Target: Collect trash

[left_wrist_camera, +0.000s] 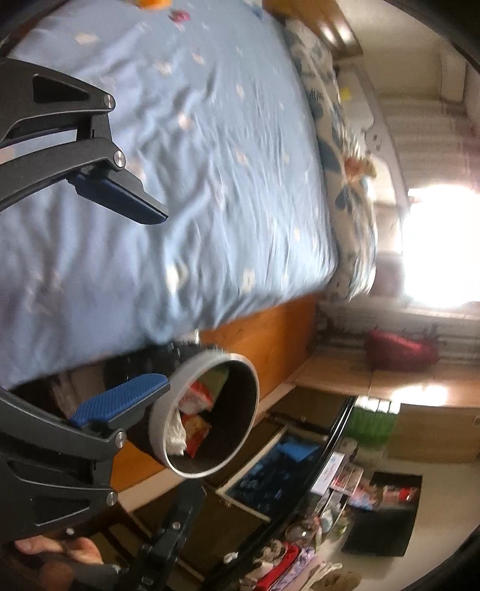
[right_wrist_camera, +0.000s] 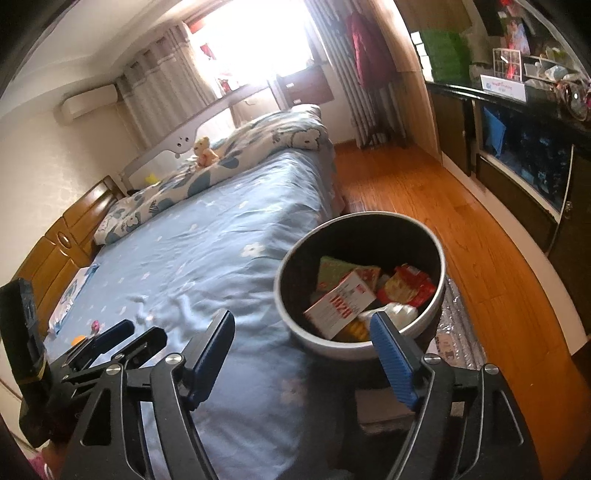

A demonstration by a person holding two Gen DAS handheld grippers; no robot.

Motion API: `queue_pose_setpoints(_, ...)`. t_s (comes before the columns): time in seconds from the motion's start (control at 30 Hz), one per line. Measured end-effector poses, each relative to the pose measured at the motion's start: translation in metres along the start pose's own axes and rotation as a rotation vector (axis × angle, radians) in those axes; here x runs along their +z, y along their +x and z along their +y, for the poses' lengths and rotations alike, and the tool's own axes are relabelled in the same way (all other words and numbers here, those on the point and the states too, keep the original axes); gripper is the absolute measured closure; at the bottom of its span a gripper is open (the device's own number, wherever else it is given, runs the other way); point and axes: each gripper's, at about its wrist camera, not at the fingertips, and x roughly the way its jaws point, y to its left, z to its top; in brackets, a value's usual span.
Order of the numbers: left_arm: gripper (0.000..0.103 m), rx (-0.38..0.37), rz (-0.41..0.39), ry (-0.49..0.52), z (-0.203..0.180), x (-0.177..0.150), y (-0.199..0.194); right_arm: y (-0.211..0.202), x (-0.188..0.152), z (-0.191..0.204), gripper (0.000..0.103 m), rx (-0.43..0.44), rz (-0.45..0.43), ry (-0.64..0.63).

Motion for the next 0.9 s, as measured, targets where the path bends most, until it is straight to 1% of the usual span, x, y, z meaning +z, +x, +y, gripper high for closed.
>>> queue_pose_setpoints(0.03,0.019,0.017,-0.016,-0.004,0.003,-0.005,-0.008,-0.004,-0.004,0.005,0.024,0.002,-0.015,-0.005)
queue_pose_setpoints(0.1,0.016,0.074,-0.052,-0.013,0.009,-0.014,-0.027,-0.011,-0.010,0.015,0.024,0.007,-0.045,-0.018)
queue_pose_setpoints(0.17,0.015,0.095,-0.103,-0.021,0.011,-0.020,-0.048,-0.019,-0.011,0.025,0.024,0.010,-0.066,-0.041)
queue_pose_setpoints(0.23,0.013,0.118,-0.153,-0.028,0.011,-0.022,-0.067,-0.033,-0.004,0.039,0.024,0.003,-0.107,-0.086)
queue_pose_setpoints(0.27,0.008,0.131,-0.186,-0.032,0.010,-0.022,-0.079,-0.041,-0.002,0.044,0.024,0.001,-0.134,-0.105)
queue_pose_setpoints(0.3,0.000,0.147,-0.229,-0.037,0.008,-0.023,-0.093,-0.053,0.002,0.051,0.023,-0.001,-0.175,-0.127)
queue_pose_setpoints(0.33,0.001,0.165,-0.263,-0.042,0.007,-0.027,-0.103,-0.065,0.005,0.057,0.016,-0.006,-0.220,-0.147)
queue_pose_setpoints(0.37,0.001,0.194,-0.311,-0.050,0.005,-0.032,-0.116,-0.080,0.007,0.064,0.002,-0.015,-0.281,-0.171)
queue_pose_setpoints(0.43,0.001,0.228,-0.351,-0.052,0.003,-0.037,-0.128,-0.098,0.005,0.072,0.000,-0.027,-0.376,-0.204)
queue_pose_setpoints(0.47,0.001,0.243,-0.364,-0.046,0.002,-0.042,-0.133,-0.103,0.003,0.076,0.000,-0.043,-0.401,-0.220)
queue_pose_setpoints(0.53,0.001,0.256,-0.364,-0.033,-0.001,-0.050,-0.136,-0.101,-0.004,0.080,0.000,-0.060,-0.407,-0.242)
queue_pose_setpoints(0.63,0.000,0.271,-0.308,-0.029,-0.004,-0.059,-0.125,-0.084,-0.015,0.078,0.000,-0.073,-0.361,-0.240)
queue_pose_setpoints(0.73,0.000,0.286,-0.289,-0.029,-0.006,-0.074,-0.118,-0.070,-0.026,0.073,0.000,-0.071,-0.342,-0.217)
queue_pose_setpoints(0.9,0.000,0.299,-0.265,-0.004,-0.014,-0.069,-0.107,-0.056,-0.040,0.066,0.000,-0.094,-0.330,-0.209)
